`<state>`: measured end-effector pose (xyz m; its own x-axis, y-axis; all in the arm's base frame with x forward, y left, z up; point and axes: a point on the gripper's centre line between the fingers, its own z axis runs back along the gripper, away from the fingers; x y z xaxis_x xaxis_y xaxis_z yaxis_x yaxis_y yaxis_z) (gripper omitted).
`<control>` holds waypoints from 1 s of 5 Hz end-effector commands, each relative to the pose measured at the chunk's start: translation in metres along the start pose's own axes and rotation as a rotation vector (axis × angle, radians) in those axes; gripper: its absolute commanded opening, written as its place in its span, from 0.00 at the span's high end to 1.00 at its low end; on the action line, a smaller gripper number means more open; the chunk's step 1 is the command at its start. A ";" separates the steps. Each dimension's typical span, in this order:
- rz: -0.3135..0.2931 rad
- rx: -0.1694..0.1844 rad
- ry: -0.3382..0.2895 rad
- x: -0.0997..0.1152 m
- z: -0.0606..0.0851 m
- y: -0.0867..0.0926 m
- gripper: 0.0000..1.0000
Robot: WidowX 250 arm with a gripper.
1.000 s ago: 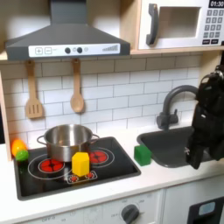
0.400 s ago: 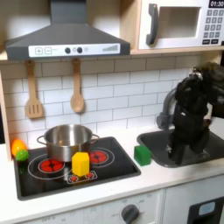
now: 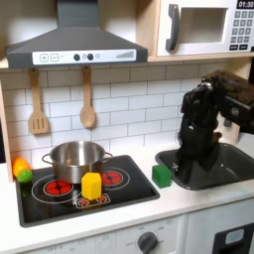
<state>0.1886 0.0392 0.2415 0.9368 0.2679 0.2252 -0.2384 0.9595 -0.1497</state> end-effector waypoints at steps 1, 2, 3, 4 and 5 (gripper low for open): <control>-0.007 0.023 -0.032 0.014 -0.006 0.010 0.00; 0.014 -0.007 -0.037 0.019 -0.007 0.015 0.00; 0.030 -0.036 0.000 0.018 -0.009 0.015 0.00; -0.019 -0.063 0.042 0.022 -0.014 0.003 0.00; 0.030 -0.056 0.045 0.035 -0.015 0.013 0.00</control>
<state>0.2223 0.0569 0.2335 0.9432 0.2788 0.1807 -0.2400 0.9478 -0.2098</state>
